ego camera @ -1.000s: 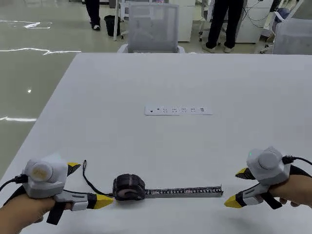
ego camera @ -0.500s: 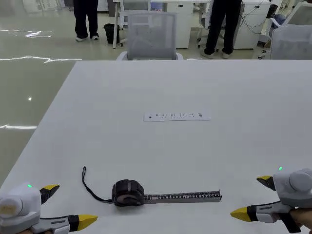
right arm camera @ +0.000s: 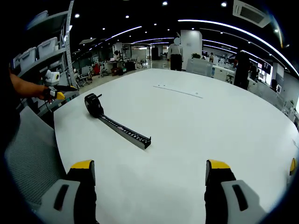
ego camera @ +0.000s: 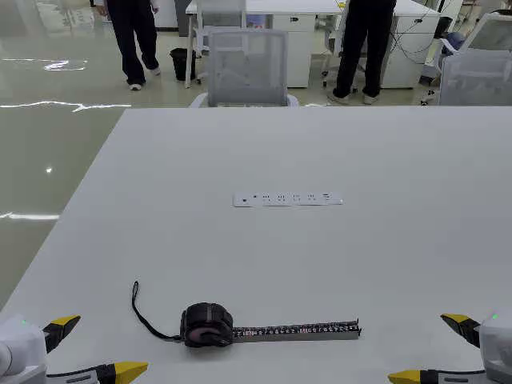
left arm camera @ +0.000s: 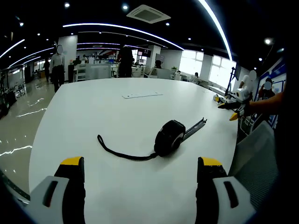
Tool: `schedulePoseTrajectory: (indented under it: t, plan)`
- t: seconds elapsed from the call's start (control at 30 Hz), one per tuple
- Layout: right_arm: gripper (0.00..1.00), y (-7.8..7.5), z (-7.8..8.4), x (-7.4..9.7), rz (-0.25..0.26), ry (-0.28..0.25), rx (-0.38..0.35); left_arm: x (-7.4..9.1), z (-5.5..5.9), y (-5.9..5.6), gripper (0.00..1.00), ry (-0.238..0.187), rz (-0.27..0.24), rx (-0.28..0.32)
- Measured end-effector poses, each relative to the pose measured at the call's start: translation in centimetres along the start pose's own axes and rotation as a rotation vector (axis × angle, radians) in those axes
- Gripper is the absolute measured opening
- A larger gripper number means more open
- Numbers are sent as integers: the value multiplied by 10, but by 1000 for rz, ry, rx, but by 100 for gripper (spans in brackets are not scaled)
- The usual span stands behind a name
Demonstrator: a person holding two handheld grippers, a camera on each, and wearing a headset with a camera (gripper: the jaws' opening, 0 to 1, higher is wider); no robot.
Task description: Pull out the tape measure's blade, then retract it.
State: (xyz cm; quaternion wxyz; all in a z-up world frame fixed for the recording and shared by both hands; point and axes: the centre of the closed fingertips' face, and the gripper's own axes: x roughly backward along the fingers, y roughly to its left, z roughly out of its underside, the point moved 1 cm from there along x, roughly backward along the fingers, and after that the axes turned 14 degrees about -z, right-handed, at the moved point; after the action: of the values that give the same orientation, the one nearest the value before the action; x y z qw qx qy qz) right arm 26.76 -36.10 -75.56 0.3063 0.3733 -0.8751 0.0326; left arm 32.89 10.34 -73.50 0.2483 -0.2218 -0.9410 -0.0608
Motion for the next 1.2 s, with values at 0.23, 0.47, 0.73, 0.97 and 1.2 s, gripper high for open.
schedulePoseTrajectory:
  t: [0.23, 0.47, 0.73, 0.97, 1.2]
  plan:
    - [100, 4, 16, 14, 20, -2, -14, 8, 8, 10, 99, 4, -22, 15]
    - [100, 9, 23, 28, 24, -47, 9, 16, 4, 10, 99, -7, -30, 26]
    - [100, 7, 30, 44, 56, -52, -31, 22, 14, 9, 99, -5, -27, 20]
    - [100, 10, 40, 50, 73, -40, -47, 24, 14, 12, 99, -2, -39, 27]
    - [100, 8, 36, 51, 81, -55, -50, 20, 12, 4, 99, 2, -25, 14]
